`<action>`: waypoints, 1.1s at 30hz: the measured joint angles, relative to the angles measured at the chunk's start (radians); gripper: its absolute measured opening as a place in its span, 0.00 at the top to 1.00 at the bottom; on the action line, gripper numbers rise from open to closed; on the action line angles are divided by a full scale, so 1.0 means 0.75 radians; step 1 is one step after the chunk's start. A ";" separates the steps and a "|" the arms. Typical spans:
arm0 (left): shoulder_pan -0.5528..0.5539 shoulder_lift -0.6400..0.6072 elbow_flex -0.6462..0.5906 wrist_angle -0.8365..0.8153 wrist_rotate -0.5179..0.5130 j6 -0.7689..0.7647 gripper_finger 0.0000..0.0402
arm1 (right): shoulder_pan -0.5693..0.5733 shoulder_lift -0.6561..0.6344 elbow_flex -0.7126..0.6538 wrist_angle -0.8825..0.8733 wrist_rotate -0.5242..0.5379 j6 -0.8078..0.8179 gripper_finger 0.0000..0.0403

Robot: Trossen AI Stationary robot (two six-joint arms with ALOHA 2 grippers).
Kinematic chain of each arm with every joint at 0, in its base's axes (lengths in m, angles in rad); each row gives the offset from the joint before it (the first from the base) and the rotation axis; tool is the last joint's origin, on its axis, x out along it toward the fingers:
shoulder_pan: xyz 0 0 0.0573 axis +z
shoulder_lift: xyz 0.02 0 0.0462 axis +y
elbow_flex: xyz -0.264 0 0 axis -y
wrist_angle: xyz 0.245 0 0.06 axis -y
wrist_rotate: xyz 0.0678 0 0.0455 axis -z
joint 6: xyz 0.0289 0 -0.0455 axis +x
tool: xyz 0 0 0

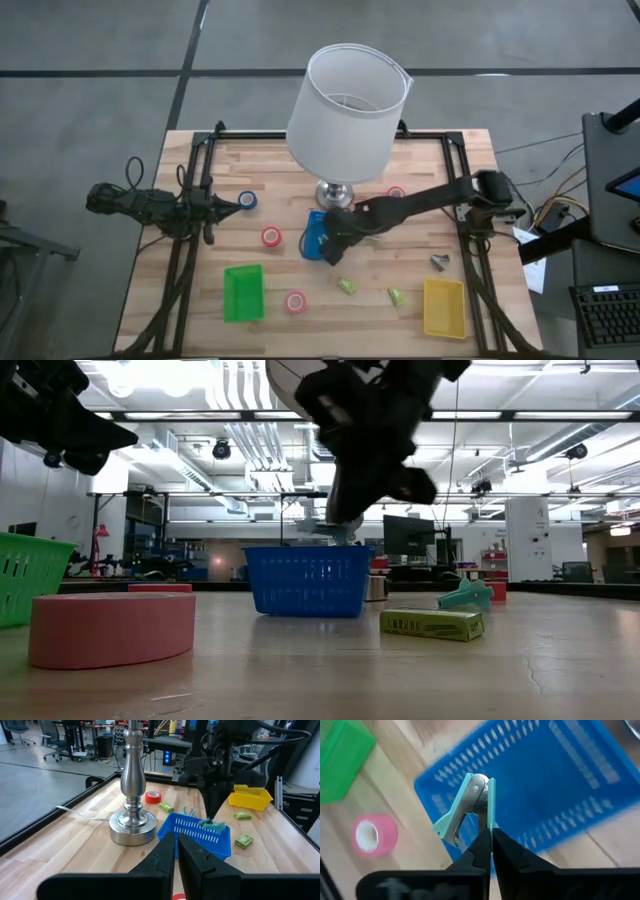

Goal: Pick and place Stapler, Stapler remover, tape
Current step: Put the right blue staple remover into the blue bin, then put the blue staple remover into the blue bin

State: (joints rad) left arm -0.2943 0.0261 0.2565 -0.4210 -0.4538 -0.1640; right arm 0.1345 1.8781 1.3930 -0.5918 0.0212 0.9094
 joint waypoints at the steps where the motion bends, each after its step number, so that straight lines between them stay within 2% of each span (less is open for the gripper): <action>1: 0.000 0.000 0.000 0.001 0.000 0.000 0.94 | 0.000 0.023 0.018 0.006 0.011 -0.009 0.98; 13: 0.000 0.000 0.000 0.001 0.000 0.000 0.94 | -0.057 0.210 0.143 -0.047 0.046 0.021 0.98; 26: 0.000 0.007 0.000 -0.001 -0.001 0.000 0.94 | -0.136 0.210 0.139 -0.114 0.075 -0.042 0.98; 29: 0.000 0.007 0.000 -0.001 0.000 0.000 0.94 | -0.136 0.210 0.139 -0.113 0.070 -0.064 0.95; 33: 0.001 0.007 0.000 -0.001 -0.001 0.000 0.94 | -0.140 0.210 0.138 -0.113 0.052 -0.076 0.85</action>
State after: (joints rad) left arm -0.2939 0.0311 0.2565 -0.4217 -0.4541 -0.1639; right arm 0.0296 2.0357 1.4967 -0.6765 0.0606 0.8523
